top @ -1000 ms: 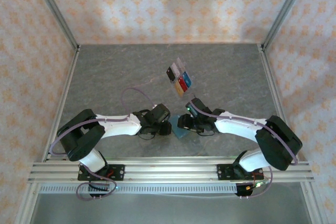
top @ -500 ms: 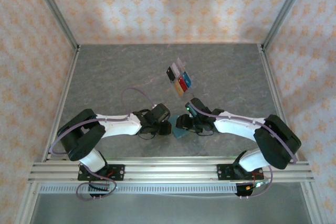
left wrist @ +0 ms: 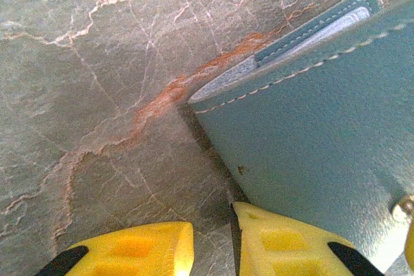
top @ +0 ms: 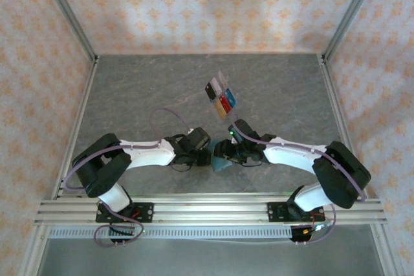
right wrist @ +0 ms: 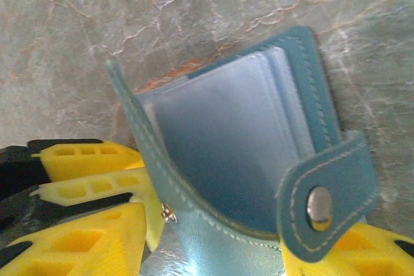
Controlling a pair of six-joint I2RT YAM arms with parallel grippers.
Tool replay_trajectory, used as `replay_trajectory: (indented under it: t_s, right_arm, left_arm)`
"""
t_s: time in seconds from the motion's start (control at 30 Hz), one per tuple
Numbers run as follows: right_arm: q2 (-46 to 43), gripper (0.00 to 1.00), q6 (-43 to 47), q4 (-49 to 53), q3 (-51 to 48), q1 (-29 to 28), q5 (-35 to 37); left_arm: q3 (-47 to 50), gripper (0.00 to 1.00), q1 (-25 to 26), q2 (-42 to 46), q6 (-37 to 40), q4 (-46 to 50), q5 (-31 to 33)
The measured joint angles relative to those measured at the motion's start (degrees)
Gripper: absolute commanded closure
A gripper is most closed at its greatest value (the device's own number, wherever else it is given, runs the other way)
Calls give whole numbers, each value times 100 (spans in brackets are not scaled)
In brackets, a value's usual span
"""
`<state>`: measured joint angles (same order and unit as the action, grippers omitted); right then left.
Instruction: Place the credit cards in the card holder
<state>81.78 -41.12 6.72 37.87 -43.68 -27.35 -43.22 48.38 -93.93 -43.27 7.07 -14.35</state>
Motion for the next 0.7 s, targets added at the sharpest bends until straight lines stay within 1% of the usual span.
replay_trajectory:
  t_s: [0.13, 0.27, 0.43, 0.5, 0.67, 0.7]
  right_arm:
    - [-66, 45, -133, -310, -7, 0, -210]
    - [-138, 48, -262, -695, -13, 31, -409]
    - [-136, 58, -367, -903, -90, 59, -481]
    - [-136, 68, -372, -911, -92, 59, -442]
    - [-136, 88, -221, -678, -90, 59, -151]
    - [-136, 93, -205, -612, -90, 59, -81]
  left_arm:
    - [-20, 73, 0, -24, -28, 2, 0]
    - [-26, 73, 0, -35, -63, 2, -2]
    - [-35, 73, 0, -37, -87, 2, 0]
    - [-37, 73, 0, -37, -107, 2, 0]
    - [-83, 70, 20, -42, -125, 50, 7]
    - [-103, 69, 35, -46, -120, 83, 22]
